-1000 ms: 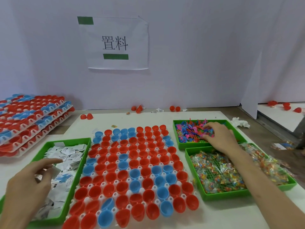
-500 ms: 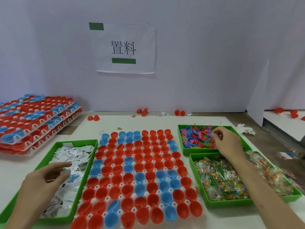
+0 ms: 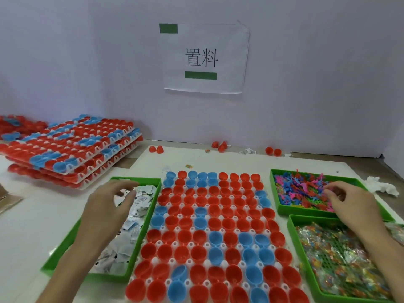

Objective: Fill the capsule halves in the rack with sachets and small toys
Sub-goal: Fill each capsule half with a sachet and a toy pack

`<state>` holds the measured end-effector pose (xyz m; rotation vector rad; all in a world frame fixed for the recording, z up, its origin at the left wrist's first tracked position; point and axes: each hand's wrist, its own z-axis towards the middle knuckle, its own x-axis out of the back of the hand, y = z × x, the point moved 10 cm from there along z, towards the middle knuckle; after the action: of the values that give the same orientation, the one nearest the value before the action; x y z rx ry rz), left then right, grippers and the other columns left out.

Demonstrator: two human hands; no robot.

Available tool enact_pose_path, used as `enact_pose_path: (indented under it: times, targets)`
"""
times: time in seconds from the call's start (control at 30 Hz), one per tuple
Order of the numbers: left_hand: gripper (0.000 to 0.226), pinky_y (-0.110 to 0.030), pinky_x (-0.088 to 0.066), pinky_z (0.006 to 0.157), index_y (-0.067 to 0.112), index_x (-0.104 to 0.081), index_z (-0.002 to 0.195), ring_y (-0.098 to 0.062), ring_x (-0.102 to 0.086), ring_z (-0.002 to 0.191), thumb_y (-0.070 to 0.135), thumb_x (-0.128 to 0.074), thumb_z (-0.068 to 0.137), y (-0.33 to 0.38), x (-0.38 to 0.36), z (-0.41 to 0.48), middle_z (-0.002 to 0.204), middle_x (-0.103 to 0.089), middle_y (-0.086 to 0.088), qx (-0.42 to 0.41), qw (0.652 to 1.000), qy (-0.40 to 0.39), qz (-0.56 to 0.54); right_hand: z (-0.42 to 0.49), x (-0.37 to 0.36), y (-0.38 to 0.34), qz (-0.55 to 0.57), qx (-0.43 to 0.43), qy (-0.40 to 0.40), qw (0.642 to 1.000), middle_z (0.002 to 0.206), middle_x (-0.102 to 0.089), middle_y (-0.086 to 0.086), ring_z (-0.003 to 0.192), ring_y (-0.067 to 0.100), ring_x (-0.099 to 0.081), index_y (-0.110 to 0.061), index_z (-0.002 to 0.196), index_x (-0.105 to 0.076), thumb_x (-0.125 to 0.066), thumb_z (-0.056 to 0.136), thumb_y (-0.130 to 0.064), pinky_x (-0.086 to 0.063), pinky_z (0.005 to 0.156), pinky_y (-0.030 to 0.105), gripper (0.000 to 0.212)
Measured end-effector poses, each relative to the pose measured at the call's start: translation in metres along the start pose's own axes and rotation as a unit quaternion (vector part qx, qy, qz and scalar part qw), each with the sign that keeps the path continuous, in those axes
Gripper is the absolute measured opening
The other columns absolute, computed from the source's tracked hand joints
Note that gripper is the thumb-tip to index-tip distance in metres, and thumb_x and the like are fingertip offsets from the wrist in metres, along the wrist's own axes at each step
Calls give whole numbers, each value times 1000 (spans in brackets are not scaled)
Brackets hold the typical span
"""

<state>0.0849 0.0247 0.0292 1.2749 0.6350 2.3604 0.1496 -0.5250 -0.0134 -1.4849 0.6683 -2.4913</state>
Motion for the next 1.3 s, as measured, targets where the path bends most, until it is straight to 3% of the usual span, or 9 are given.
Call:
enact_pose_path:
  times: [0.17, 0.3, 0.4, 0.53, 0.7, 0.9, 1.03, 1.17, 1.3]
  targets:
    - [29, -34, -50, 95, 23, -68, 123, -13, -61, 106, 25, -64, 94, 9, -88, 84, 126, -67, 4, 33, 983, -173, 40, -1, 0, 4, -34, 23, 27, 999, 55, -59, -13, 47, 12, -55, -39, 88, -64, -65, 91, -36, -56, 62, 41, 5]
    - [34, -44, -47, 105, 17, -66, 127, -20, -61, 117, 27, -65, 94, -10, -136, 112, 130, -66, -3, 68, 965, -246, 67, 6, -15, 32, -17, 11, 18, 1000, 55, -60, -15, 47, 10, -57, -58, 85, -53, -42, 83, -66, -56, 57, 40, 13]
    - [27, -38, -51, 99, 17, -71, 119, -16, -65, 105, 21, -67, 93, -18, -148, 114, 121, -71, -3, 62, 963, -259, 48, 14, -28, 62, -18, 0, 21, 1000, 56, -60, -15, 50, 9, -58, -66, 89, -50, -31, 84, -80, -56, 55, 40, 24]
    - [21, -16, -50, 72, 17, -76, 105, -5, -65, 87, 6, -68, 89, -21, -142, 114, 104, -74, -2, 59, 978, -194, -40, 17, -28, 77, -2, -5, 29, 1000, 61, -61, -16, 56, 11, -59, -59, 88, -55, -22, 76, -94, -56, 54, 40, 49]
    - [30, -12, -47, 65, 24, -74, 96, -4, -63, 86, -2, -61, 90, -22, -134, 114, 100, -70, 3, 59, 984, -143, -84, 13, -22, 66, -25, 1, 25, 999, 63, -62, -18, 57, 9, -59, -62, 89, -53, -50, 86, -63, -57, 56, 41, 4]
    - [23, -13, -48, 67, 24, -74, 96, -6, -64, 88, 5, -63, 93, -20, -138, 113, 103, -70, 6, 42, 984, -155, -77, 7, -18, 46, -24, 5, 6, 1000, 63, -63, -17, 59, 11, -60, -55, 86, -55, -56, 87, -50, -56, 58, 42, 6]
    - [22, -12, -45, 72, 25, -73, 104, -4, -63, 92, 10, -60, 96, -12, -134, 112, 103, -69, 10, 30, 985, -141, -90, -1, -6, 23, -32, -4, 5, 999, 63, -62, -17, 57, 10, -58, -44, 79, -56, -65, 90, -37, -50, 58, 31, 16]
    - [16, -10, -42, 70, 28, -72, 97, 1, -63, 90, 14, -68, 91, -3, -127, 109, 101, -71, 11, 2, 987, -142, -76, -5, 1, 5, -22, -2, 1, 1000, 62, -61, -16, 55, 9, -57, -36, 83, -62, -69, 91, -29, -44, 56, 26, 13]
    - [13, -26, -50, 82, 28, -72, 98, -6, -61, 95, 21, -74, 87, 3, -127, 99, 108, -71, 8, -33, 987, -159, -9, -5, 2, -5, -2, -2, -5, 1000, 64, -60, -13, 58, 10, -55, -23, 90, -71, -69, 92, -26, -55, 72, 42, 4]
